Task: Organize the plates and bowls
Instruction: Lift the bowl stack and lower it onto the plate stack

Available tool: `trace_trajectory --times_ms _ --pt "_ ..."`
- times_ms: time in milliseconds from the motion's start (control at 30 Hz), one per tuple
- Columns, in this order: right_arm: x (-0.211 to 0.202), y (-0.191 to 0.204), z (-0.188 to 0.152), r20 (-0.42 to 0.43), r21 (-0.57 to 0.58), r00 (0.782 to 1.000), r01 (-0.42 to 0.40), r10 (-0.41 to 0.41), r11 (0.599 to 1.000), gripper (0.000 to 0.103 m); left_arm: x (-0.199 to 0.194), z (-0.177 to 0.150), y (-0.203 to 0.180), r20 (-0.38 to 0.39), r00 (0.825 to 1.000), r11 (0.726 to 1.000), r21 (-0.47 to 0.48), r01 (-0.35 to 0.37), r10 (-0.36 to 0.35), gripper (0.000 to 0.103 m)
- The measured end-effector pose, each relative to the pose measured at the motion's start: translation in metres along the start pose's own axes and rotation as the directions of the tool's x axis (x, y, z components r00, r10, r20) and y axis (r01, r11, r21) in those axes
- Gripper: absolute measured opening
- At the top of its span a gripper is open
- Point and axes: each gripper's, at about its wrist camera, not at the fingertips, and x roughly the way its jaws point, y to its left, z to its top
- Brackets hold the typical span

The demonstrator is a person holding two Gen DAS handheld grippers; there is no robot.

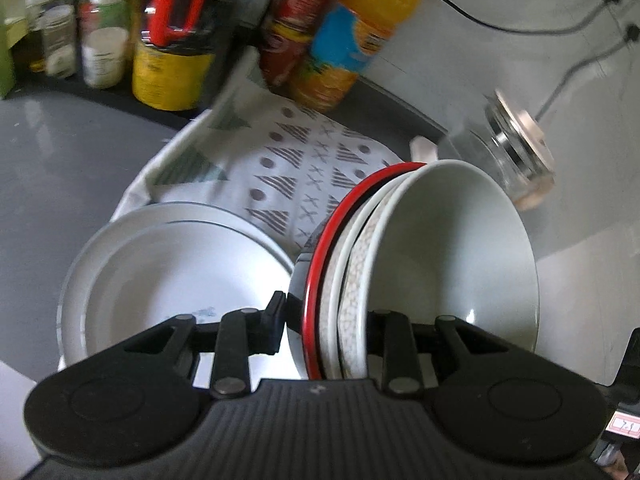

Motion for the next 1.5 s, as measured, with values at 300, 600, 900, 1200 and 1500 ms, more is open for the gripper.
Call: trace_trajectory --times_ms 300,600,900,1200,1500 --pt "0.023 0.036 0.015 -0.059 -0.123 0.997 -0.058 0.051 0.991 0.033 -0.016 -0.002 0.036 0.049 0.997 0.992 -0.113 -0.059 0.065 0.029" --pt "0.046 0.072 0.017 -0.131 -0.221 0.987 -0.118 0.091 0.968 0.033 -0.032 -0.015 0.073 0.073 0.99 0.967 -0.234 -0.097 0.117 0.029" --pt "0.065 0.09 0.005 -0.204 -0.246 0.974 -0.154 0.104 0.957 0.033 -0.034 -0.03 0.098 0.062 0.987 0.948 -0.294 -0.122 0.146 0.029" --pt "0.076 0.096 -0.008 -0.237 -0.239 0.968 -0.142 0.084 0.961 0.033 -0.027 -0.035 0.113 0.03 0.99 0.944 -0.305 -0.124 0.14 0.029" --pt "0.084 0.093 -0.013 -0.24 -0.205 0.968 -0.117 0.066 0.972 0.034 -0.018 -0.031 0.112 0.017 0.989 0.949 -0.285 -0.137 0.148 0.029"
